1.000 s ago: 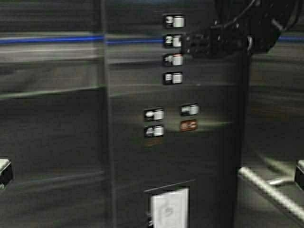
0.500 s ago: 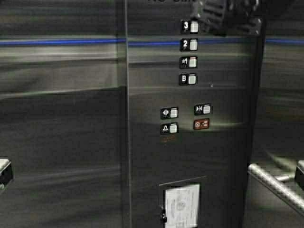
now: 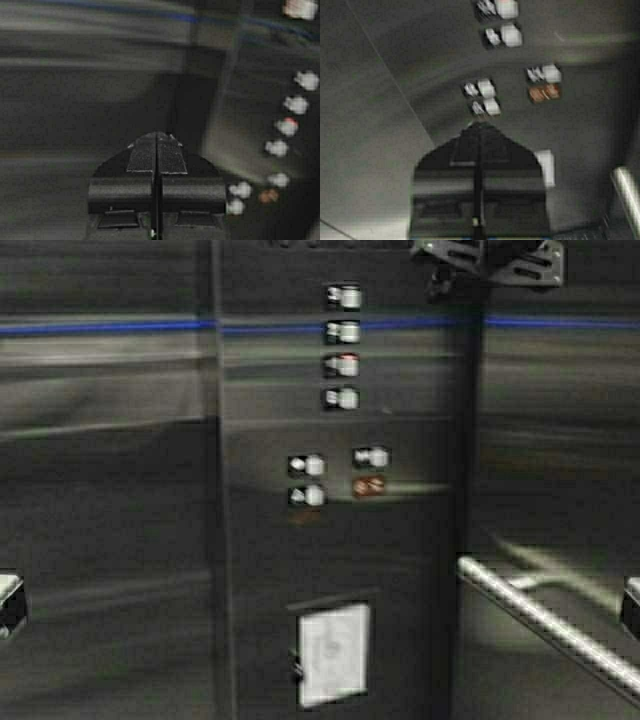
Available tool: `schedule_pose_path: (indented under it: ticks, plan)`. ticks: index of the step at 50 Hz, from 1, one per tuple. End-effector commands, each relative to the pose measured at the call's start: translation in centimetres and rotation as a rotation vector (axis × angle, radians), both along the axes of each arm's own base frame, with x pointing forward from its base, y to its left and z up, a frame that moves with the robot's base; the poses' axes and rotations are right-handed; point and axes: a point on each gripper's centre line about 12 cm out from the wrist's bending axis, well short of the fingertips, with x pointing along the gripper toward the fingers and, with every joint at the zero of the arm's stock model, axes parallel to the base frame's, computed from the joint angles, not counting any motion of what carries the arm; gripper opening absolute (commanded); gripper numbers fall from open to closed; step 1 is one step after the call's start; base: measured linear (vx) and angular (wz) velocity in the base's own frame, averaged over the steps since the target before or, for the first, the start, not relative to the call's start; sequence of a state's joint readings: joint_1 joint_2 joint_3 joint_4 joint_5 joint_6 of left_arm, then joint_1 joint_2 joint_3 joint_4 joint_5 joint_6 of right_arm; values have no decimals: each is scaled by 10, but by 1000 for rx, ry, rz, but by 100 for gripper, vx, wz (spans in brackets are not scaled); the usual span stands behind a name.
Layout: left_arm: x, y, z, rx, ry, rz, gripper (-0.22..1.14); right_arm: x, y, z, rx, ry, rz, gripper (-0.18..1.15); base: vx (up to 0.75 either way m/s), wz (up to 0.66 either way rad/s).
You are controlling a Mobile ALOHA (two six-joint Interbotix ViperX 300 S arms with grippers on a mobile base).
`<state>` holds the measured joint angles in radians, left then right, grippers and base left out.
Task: Navigate to elevator, push the call button, then enter the elevator
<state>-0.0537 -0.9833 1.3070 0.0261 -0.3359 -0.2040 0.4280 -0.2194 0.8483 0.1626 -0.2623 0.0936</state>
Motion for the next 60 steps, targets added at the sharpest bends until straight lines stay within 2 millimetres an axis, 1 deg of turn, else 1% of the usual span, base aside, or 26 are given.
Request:
schedule_pose_path:
  ticks: [1, 9, 15, 41, 50, 57, 60]
  plan:
    - [6, 0, 1, 4, 12, -1, 2, 6, -2, 3, 1, -11, -9, 6, -21, -13]
    - [10, -1, 0, 23, 28, -1, 2, 15, 2, 3, 13, -10, -14, 6, -22, -11]
    - [11, -1, 3, 26, 20, -1, 2, 15, 2, 4, 16, -12, -15, 6, -23, -2]
    - [11, -1, 0, 25, 31, -1, 2, 15, 4, 5, 18, -13, -11, 6, -21, 9]
    - [19, -1, 1, 38, 38, -2, 2, 18, 6, 11, 25, -29, -9, 6, -26, 14]
    - [28, -2, -5, 52, 64, -3, 2, 17, 6, 9, 22, -22, -9, 6, -27, 13]
    - [29, -2, -6, 51, 69, -3, 2, 17, 7, 9, 23, -24, -6, 6, -26, 8]
